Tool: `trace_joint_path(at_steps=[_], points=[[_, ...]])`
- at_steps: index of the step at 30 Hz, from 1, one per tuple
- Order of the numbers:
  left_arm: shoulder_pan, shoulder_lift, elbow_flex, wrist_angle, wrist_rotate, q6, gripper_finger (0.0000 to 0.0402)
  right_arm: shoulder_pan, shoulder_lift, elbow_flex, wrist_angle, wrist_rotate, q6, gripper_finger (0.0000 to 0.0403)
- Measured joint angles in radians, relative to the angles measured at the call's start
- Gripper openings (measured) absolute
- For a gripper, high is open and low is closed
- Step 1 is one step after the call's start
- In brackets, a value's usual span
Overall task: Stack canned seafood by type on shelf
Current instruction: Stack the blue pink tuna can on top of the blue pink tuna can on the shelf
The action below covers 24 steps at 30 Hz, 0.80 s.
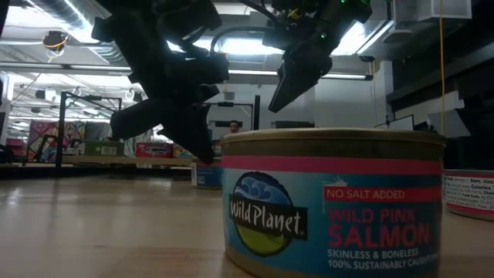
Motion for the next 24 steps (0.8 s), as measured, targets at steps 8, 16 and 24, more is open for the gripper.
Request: trace_joint_path(at_steps=[8, 16, 24], points=[[0.000, 0.000, 0.000, 0.005, -0.005, -0.044, 0.0001, 0.000, 0.007, 0.001, 0.000, -0.072, -0.072, 0.0291], [0.001, 0.004, 0.018, -0.004, -0.012, -0.094, 0.0000, 0.000, 0.080, 0.001, -0.001, -0.158, -0.169, 0.0292], [0.003, 0.005, 0.029, -0.001, -0.010, -0.147, 0.0000, 0.001, 0.143, 0.001, 0.004, -0.158, -0.254, 0.0292]])
